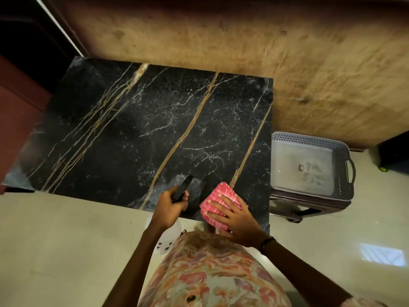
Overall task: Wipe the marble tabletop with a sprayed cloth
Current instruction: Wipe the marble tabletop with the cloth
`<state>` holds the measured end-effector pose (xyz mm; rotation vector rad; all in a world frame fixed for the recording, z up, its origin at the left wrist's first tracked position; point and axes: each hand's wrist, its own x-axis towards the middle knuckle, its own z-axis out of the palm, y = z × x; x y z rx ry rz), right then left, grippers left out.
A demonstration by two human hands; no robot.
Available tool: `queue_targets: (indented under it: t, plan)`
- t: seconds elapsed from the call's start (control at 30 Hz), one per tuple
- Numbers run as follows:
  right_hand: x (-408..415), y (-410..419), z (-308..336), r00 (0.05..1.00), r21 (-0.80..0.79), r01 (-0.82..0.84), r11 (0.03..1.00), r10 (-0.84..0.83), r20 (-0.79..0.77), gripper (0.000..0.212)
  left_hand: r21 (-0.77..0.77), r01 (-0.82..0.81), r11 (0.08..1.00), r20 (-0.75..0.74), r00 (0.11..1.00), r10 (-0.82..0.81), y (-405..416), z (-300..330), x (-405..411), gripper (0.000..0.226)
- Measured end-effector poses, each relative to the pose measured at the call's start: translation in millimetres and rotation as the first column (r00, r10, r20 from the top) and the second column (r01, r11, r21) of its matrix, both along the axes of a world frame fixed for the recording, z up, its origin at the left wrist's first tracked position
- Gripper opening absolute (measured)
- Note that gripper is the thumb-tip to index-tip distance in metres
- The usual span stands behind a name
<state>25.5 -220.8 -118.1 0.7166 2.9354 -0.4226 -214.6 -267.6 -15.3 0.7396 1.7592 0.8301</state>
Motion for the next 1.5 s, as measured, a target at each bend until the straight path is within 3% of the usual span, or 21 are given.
queue_targets:
  t: [0.13,0.33,0.47,0.57,0.67,0.8,0.97,1.03,1.17,1.33,1.43,1.5]
  plan:
    - [18,40,4,0.998,-0.024,0.054,0.998,-0.053,0.029,0.059,-0.014,-0.059,0.998,-0.028,0.998,0.058,-11,-2,-5,0.015]
    - [-64,82,16,0.967,-0.101,0.255,0.962,-0.253,0.027,0.062,-0.008,-0.151,0.988,-0.078,0.986,0.15,-29,-4,-11,0.01]
    - [-102,43,15,1.0,-0.08,0.012,0.997,-0.01,0.022,0.054,0.008,-0.22,0.975,-0.106,0.97,0.22,-38,-4,-17,0.012]
    - [-85,18,7,0.974,-0.039,-0.223,0.974,0.224,0.033,0.053,-0.006,-0.247,0.969,-0.124,0.962,0.244,-41,-6,-23,0.014]
    - [-51,27,1,0.939,-0.02,-0.343,0.939,0.343,0.019,0.059,-0.014,-0.279,0.96,-0.13,0.953,0.275,-45,-9,-32,0.017]
    - [-42,71,10,0.967,-0.011,-0.241,0.97,0.241,0.086,0.062,-0.026,-0.329,0.944,-0.12,0.939,0.324,-49,-14,-45,0.017]
    - [-114,99,14,0.989,-0.048,0.059,0.997,-0.052,0.139,0.065,-0.029,-0.313,0.949,-0.113,0.945,0.308,-55,-14,-63,0.024]
    - [-150,90,18,0.987,-0.073,0.107,0.992,-0.098,0.128,0.064,-0.038,-0.324,0.945,-0.107,0.942,0.318,-59,-14,-75,0.024]
    - [-182,50,22,0.994,-0.036,-0.061,0.998,0.064,0.085,0.061,-0.037,-0.351,0.936,-0.074,0.935,0.348,-66,-17,-102,0.024]
    - [-129,16,8,0.942,-0.041,-0.319,0.947,0.322,0.098,0.055,-0.041,-0.314,0.948,-0.035,0.949,0.313,-70,-18,-138,0.023]
    - [-115,37,13,0.938,0.009,-0.314,0.949,0.308,0.161,0.054,-0.025,-0.286,0.958,-0.03,0.958,0.285,-71,-18,-156,0.022]
    - [-131,53,17,0.961,0.027,-0.193,0.981,0.183,0.208,0.058,-0.016,-0.265,0.964,-0.028,0.964,0.264,-73,-18,-168,0.02]
